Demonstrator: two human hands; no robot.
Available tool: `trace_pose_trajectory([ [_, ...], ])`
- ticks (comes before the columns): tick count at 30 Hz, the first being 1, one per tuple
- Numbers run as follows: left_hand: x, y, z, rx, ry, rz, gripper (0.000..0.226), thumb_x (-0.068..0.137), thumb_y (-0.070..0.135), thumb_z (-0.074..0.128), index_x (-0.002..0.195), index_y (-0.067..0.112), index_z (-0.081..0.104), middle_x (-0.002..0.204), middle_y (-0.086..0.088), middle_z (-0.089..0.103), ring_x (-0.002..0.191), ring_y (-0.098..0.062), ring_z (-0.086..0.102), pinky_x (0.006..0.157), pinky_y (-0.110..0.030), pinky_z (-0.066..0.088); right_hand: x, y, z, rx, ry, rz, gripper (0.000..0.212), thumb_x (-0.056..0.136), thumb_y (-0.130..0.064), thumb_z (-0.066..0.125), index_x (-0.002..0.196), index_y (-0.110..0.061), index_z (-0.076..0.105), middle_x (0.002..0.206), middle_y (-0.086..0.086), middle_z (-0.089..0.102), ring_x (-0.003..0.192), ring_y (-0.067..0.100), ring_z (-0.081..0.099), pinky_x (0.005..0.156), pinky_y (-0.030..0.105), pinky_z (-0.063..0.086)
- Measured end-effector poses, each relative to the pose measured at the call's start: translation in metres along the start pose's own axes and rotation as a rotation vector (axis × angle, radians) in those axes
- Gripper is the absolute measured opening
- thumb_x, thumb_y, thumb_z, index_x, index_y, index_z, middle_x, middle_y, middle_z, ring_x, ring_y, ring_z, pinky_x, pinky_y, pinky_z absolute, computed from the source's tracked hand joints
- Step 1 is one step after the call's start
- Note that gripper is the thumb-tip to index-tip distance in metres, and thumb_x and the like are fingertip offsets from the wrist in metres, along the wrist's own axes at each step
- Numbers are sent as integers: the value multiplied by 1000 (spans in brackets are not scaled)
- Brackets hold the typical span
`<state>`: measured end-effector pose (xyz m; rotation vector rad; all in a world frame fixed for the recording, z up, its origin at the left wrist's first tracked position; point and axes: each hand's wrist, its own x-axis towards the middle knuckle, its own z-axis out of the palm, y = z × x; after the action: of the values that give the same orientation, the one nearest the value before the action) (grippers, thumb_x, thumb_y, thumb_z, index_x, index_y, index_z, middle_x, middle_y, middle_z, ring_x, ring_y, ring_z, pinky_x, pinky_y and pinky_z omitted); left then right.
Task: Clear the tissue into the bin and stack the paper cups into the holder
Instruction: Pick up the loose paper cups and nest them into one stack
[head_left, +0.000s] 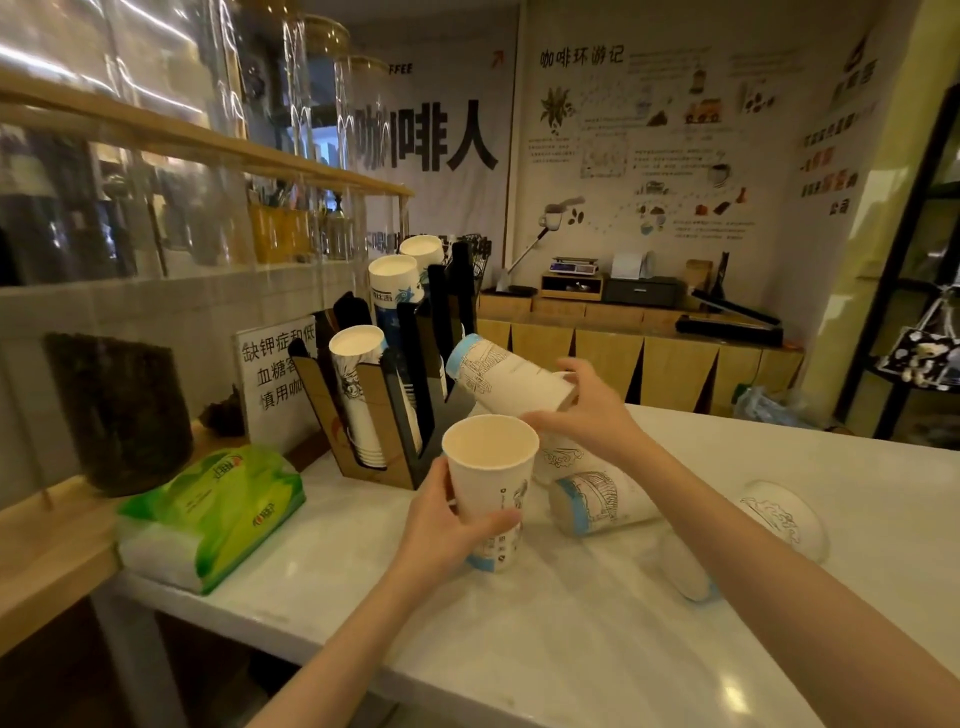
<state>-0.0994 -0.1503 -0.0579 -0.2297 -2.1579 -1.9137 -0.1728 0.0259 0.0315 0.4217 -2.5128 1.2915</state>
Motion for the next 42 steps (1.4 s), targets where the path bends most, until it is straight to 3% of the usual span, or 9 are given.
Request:
trace_pose_trajectory([
  [5,13,-4,10,17,-17,-13,74,46,41,83,105,52,39,106,24,54,100,-2,52,76,-24,47,1,-35,-46,77,189,-136,83,62,-38,77,131,-24,31,121,0,48,100,15,49,64,19,44],
  [8,17,-6,13,31,-9,-6,67,46,43,81,96,56,39,99,29,53,89,6,55,64,-12,47,0,-59,-66,36,187,-223,70,64,-41,74,123,-25,40,111,-8,49,92,6,50,62,15,40],
  [11,17,-9,13,24,14,12,64,45,44,81,94,57,42,99,27,56,84,16,56,53,-5,46,-3,-80,-72,-45,132,-295,55,65,-47,71,113,-28,51,106,-11,52,89,-1,50,62,15,39],
  [15,15,-11,14,18,22,33,75,47,44,80,113,42,45,111,16,59,98,-1,57,61,-10,50,-8,-93,-51,-224,-71,-332,57,65,-51,69,115,-27,53,105,-11,52,92,4,49,62,13,36],
  [21,14,-13,14,26,30,59,79,54,37,82,123,32,45,117,7,61,105,-11,58,83,-30,53,-13,-73,5,-301,-291,-287,61,71,-56,62,121,-23,51,123,-2,55,102,9,46,79,24,41],
  [28,18,-15,14,39,27,58,76,56,39,79,121,36,41,114,12,58,100,-4,55,67,-13,50,-22,-50,32,-167,-229,-199,53,71,-58,61,114,-26,58,119,-3,60,106,12,51,84,30,46],
  [35,18,-19,14,8,12,70,74,51,45,79,112,56,38,106,32,52,97,7,53,58,-2,44,-21,-30,1,-4,-177,-96,59,77,-54,56,128,-26,45,132,-3,52,119,13,47,95,33,42],
  [39,14,-16,14,152,23,103,106,43,47,82,129,51,20,120,31,43,116,-3,42,86,-13,42,-26,3,-39,-27,-78,53,62,74,-59,56,125,-26,45,118,-6,57,103,11,53,68,18,40],
  [42,5,-2,12,331,193,240,123,39,58,80,136,43,5,147,6,26,133,-11,26,108,-35,28,-37,34,-74,-180,-29,237,80,68,-68,55,132,-23,36,128,3,52,98,15,50,67,24,40],
])
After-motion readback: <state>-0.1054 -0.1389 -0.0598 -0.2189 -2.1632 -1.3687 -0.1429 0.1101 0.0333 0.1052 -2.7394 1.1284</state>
